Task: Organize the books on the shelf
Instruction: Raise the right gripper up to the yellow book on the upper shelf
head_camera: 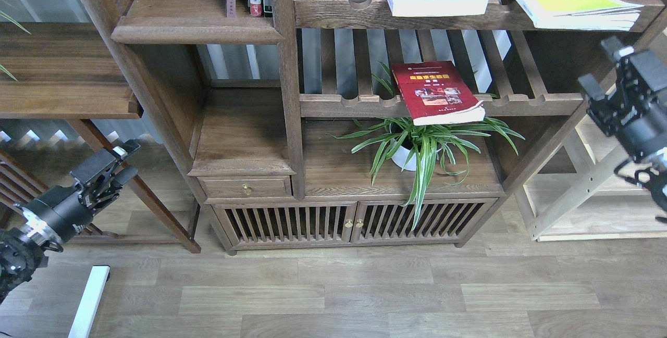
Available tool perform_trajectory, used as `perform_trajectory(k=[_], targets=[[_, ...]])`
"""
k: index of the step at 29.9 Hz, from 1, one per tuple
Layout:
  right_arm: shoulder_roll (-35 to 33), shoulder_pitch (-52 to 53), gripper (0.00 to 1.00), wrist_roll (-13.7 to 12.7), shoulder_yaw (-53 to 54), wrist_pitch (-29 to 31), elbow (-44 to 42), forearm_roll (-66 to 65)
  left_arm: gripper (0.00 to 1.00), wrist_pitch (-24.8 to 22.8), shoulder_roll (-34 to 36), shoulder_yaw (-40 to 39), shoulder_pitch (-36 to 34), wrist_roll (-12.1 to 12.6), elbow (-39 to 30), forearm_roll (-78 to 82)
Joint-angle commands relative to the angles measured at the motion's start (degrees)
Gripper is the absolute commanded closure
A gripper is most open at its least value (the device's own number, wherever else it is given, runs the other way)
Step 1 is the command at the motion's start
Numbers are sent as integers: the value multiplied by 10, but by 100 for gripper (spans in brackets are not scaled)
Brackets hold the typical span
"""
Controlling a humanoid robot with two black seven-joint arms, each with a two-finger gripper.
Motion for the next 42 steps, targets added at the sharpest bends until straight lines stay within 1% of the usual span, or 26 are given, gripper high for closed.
perform_trajectory(k=[1, 6, 14, 22, 24, 27, 30, 33, 35, 36, 38, 40, 42], targets=[[-2, 36, 0, -2, 0, -33, 0, 5, 1, 0, 2, 1, 0, 0, 9, 0], [-9, 59, 0, -4, 0, -81, -3, 27, 1, 0, 2, 1, 2, 0, 10, -1], [1, 98, 0, -5, -10, -135, -19, 31, 1, 0, 5, -6, 8, 0, 5, -2], [12, 126, 1, -6, -22, -155, -43, 31, 1, 0, 5, -10, 8, 0, 4, -2], [15, 127, 3, -13, -23, -157, -52, 33, 1, 0, 5, -10, 8, 0, 4, -2], [23, 142, 6, -32, -24, -160, -66, 33, 1, 0, 6, -10, 8, 0, 3, -2], [28, 168, 7, -35, -33, -173, -84, 32, 1, 0, 6, -10, 9, 0, 3, -2], [29, 192, 9, -34, -36, -173, -98, 29, 1, 0, 7, -10, 11, 0, 3, -2], [29, 206, 14, -34, -39, -176, -107, 27, 1, 0, 7, -10, 11, 0, 3, -2], [29, 209, 19, -35, -40, -176, -110, 28, 1, 0, 7, -10, 12, 0, 3, -2], [29, 212, 22, -35, -41, -176, -113, 28, 1, 0, 7, -10, 12, 0, 3, -2], [29, 212, 28, -35, -41, -176, -115, 29, 1, 0, 7, -10, 13, 0, 3, -2], [32, 215, 31, -34, -41, -177, -119, 28, 1, 0, 7, -10, 13, 0, 3, -2]])
